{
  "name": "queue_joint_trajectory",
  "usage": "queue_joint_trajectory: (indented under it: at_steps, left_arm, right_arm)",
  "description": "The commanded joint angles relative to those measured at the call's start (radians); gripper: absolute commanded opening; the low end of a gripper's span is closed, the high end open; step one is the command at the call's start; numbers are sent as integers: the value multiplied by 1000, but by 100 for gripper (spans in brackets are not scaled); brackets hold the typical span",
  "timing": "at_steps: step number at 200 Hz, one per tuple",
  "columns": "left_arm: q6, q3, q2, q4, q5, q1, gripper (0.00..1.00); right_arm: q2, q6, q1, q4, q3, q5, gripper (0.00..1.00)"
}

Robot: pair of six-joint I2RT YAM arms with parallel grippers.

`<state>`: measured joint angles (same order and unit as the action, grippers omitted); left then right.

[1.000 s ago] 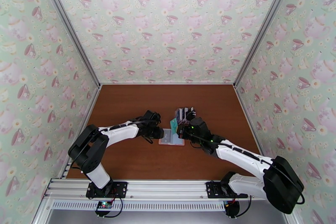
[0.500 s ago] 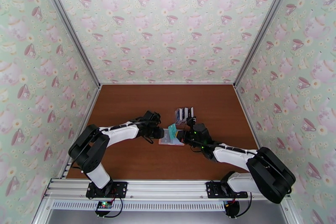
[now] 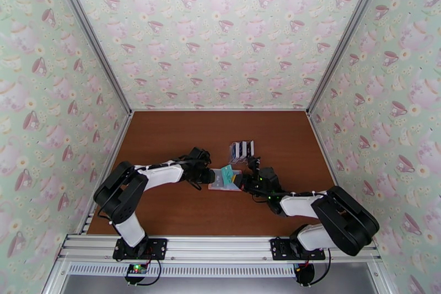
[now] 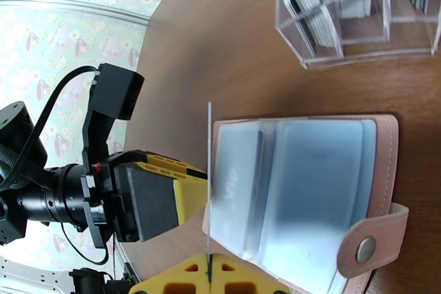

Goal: Put the credit cards into the card holder

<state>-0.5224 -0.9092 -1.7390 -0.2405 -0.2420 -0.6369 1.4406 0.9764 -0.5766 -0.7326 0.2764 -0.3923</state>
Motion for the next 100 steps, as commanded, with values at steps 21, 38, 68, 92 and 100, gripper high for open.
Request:
queue_joint_trajectory:
  at_steps: [21,38,68,92,100]
  left_arm:
    - [-14,33,-17,12,0,-8,34]
    - [-17,38,-18,16,-2,-9,33]
    - [-22,45,-17,19,-3,-10,33]
    - [-25,47,-19,21,-3,-13,33]
    - [-25,47,-17,21,-4,-13,33]
  right_arm:
    - [48,26,21,-107,-35,-33,0]
    - [67,34,28,-134,-44,-37,0]
    - [108,47,42,-190,-60,-47,0]
    - [131,56,45,-219,-62,-57,0]
    - [136,58,46,-224,-64,-54,0]
